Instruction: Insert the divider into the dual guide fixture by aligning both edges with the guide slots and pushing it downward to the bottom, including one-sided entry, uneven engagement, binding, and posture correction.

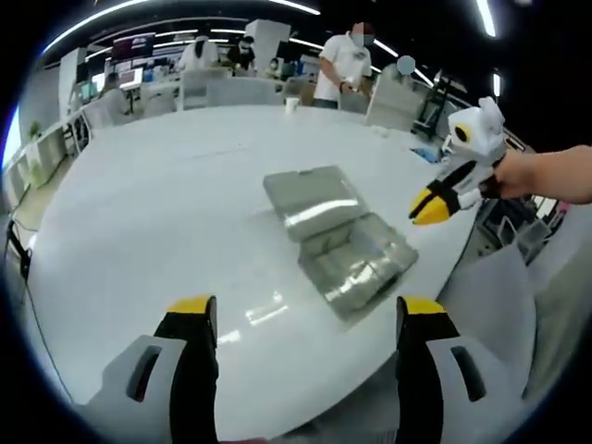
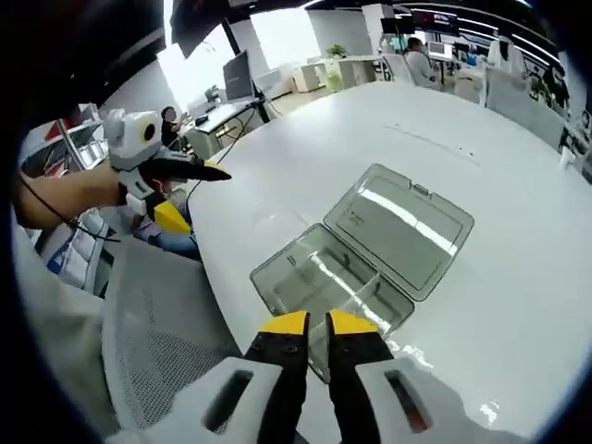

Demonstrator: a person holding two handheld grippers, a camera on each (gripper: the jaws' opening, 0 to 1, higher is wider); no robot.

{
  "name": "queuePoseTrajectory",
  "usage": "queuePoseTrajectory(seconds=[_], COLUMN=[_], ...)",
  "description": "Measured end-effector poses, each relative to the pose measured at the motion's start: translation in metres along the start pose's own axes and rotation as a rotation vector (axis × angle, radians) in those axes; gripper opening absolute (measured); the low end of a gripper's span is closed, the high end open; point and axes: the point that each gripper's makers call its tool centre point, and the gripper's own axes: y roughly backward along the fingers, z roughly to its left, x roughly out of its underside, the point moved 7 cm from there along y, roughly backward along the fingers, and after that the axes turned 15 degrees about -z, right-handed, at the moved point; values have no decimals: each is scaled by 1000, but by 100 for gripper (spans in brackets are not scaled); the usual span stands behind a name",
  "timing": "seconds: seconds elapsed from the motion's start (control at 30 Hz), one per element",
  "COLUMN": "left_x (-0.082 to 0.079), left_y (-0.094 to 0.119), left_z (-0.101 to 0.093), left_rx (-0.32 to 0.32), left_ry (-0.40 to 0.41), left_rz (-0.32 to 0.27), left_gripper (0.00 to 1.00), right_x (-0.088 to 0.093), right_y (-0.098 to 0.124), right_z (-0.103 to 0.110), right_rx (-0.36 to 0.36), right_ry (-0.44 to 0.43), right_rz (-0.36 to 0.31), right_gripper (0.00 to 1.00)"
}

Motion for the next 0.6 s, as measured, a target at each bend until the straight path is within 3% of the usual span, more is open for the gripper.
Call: queuePoseTrajectory(seconds=[0.3, 0.4, 0.5, 0.6], left_x=[10, 11, 13, 15], left_y=[-6, -8, -11, -15], left_z=[1, 3, 7, 8], left_rx=[-49, -66, -91, -107], left_ry=[-5, -5, 9, 5], left_rz=[64, 76, 91, 119], left_gripper=[72, 71, 70, 68], right_x=[17, 17, 20, 22], right_y=[17, 21, 23, 26], right_z=[9, 11, 14, 18], right_rx=[-41, -62, -73, -81], right_ry=[54, 65, 76, 109], right_rz=[-84, -139, -146, -150], right_gripper=[10, 15, 22, 23])
